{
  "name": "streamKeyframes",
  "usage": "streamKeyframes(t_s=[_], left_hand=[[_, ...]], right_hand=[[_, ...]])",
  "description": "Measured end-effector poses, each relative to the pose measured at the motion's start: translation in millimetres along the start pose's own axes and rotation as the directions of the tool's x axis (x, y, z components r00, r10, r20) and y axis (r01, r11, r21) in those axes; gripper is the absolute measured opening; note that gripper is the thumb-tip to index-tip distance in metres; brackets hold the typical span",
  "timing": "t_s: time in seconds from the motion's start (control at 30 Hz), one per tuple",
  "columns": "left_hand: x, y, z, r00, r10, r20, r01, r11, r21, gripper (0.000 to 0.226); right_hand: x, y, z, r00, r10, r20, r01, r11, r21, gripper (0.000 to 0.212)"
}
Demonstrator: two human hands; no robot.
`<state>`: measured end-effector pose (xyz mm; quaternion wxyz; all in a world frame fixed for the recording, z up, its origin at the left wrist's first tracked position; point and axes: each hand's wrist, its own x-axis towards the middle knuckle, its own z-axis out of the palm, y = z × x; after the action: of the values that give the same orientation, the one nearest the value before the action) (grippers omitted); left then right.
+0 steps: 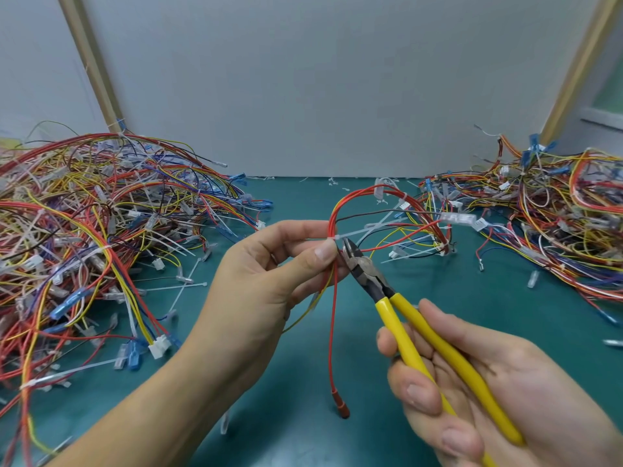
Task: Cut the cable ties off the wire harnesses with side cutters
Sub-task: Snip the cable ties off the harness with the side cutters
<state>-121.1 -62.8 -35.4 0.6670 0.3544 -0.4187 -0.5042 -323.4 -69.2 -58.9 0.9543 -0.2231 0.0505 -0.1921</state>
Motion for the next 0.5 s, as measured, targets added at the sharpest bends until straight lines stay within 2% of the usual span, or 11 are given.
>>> streamKeyframes(t_s=[0.5], left_hand=[[-0.8,-0.3,2.5,1.000,-0.011,0.020,0.011,0.999,-0.036,0.017]], right_hand=[[0.8,1.3,1.1,1.000,-0.008,0.021,0.008,0.999,-0.034,0.049]])
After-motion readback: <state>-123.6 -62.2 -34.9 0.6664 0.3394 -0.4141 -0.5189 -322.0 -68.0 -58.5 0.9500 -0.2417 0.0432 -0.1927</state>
